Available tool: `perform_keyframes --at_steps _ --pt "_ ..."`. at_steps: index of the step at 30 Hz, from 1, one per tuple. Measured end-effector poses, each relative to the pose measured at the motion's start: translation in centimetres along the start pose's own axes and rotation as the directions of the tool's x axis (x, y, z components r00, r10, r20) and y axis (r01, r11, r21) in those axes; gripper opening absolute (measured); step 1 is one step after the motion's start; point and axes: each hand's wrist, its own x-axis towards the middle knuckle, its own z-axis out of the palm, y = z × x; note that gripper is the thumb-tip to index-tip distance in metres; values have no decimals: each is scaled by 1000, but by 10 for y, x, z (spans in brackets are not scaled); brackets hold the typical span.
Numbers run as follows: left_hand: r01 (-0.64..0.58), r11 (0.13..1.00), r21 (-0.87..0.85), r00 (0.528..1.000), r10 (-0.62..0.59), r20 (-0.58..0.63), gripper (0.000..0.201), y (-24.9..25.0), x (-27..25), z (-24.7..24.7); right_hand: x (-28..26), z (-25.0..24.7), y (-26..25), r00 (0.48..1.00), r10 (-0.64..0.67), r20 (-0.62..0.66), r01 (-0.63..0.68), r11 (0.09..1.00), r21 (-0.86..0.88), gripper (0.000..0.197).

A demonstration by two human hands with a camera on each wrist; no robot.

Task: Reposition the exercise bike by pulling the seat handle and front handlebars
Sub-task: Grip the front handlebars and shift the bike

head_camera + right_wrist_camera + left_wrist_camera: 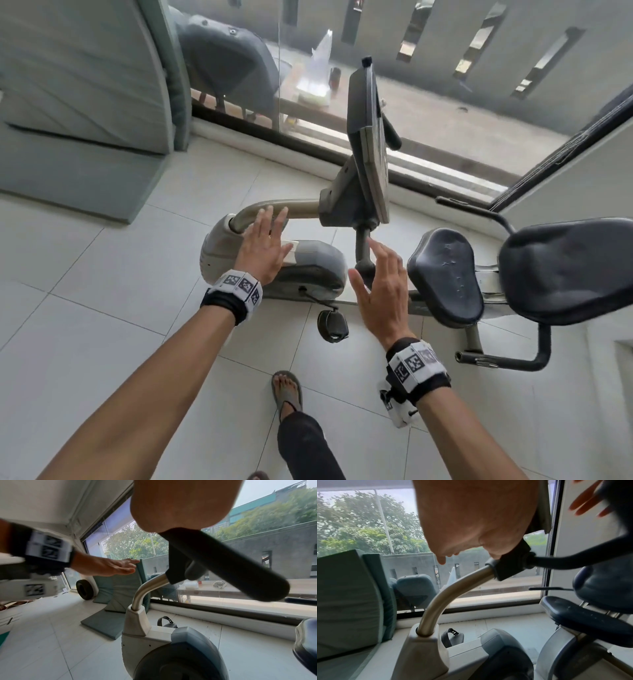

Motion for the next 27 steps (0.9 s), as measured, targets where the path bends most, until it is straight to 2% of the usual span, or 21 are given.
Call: perform_keyframes --at_steps 5,9,13,17,21,27 --pt "38 999 -3 999 -38 5 82 -21 64 40 4 20 17 997 -5 -78 12 996 91 39" --pt "83 997 -3 993 -82 81 75 -35 91 67 4 24 22 992 -13 -125 21 998 57 36" --pt "94 996 3 994 -94 47 61 -44 102 84 5 27 21 984 -9 -179 13 1000 21 43" --pt "146 989 5 989 -146 0 52 -40 110 92 7 27 20 982 -1 -188 -1 1000 -12 39" --pt "169 985 20 985 -168 -24 50 -40 112 98 10 28 20 978 -2 -210 -5 999 -35 50" --pt "167 986 23 986 -166 -36 49 -46 120 104 15 33 21 962 -39 -269 26 998 -51 50"
